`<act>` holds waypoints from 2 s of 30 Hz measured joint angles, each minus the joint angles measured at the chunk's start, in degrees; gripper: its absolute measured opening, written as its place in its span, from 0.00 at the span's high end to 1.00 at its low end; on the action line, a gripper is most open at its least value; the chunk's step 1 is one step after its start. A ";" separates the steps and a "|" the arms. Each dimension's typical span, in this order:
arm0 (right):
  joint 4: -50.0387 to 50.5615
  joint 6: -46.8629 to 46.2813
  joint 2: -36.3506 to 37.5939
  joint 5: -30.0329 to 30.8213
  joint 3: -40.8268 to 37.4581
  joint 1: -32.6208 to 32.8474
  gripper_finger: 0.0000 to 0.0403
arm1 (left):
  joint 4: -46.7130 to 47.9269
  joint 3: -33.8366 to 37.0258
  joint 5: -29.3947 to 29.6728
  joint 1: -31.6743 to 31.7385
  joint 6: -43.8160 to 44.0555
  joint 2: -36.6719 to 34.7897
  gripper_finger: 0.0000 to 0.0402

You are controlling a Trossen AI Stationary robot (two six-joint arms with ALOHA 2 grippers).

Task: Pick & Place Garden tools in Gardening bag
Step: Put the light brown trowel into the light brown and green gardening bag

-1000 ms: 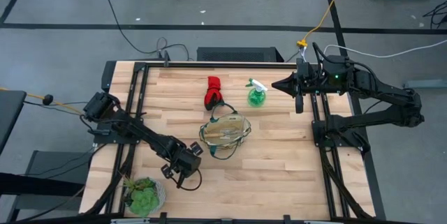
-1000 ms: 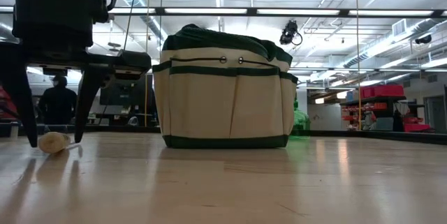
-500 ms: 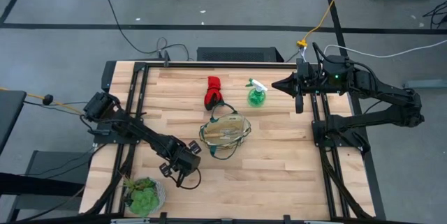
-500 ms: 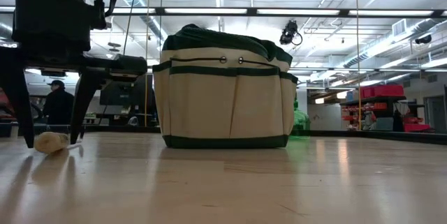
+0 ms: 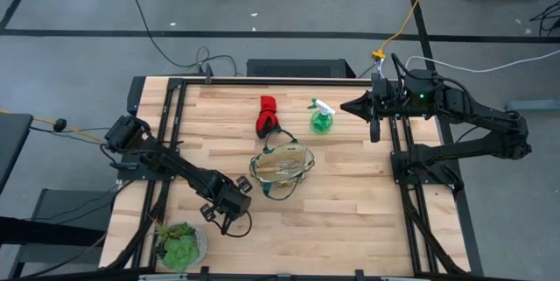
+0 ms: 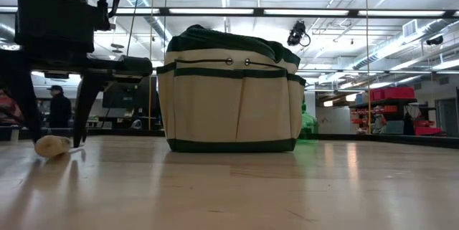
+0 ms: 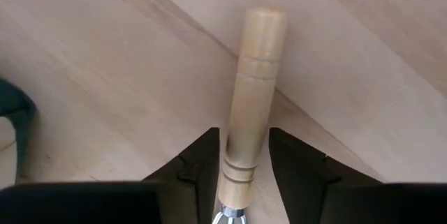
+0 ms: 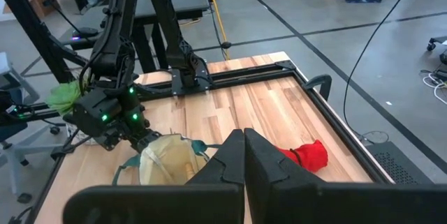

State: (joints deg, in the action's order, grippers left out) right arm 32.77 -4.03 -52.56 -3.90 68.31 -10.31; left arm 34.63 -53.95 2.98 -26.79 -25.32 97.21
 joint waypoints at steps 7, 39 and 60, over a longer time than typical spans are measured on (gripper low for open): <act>-0.02 0.02 0.00 -0.01 0.00 0.00 1.00 | -0.02 0.00 -0.02 0.00 0.01 0.00 0.76; -0.03 0.10 0.00 -0.02 0.00 0.01 1.00 | 3.37 -5.84 -0.02 0.00 0.33 0.02 0.80; -0.04 0.24 0.00 -0.02 0.00 0.01 1.00 | 9.62 -16.45 -0.02 -0.02 3.69 -0.07 0.81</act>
State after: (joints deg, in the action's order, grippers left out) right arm 32.73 -3.79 -52.56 -3.92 68.31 -10.30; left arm 44.25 -70.40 2.96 -26.81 -21.63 97.14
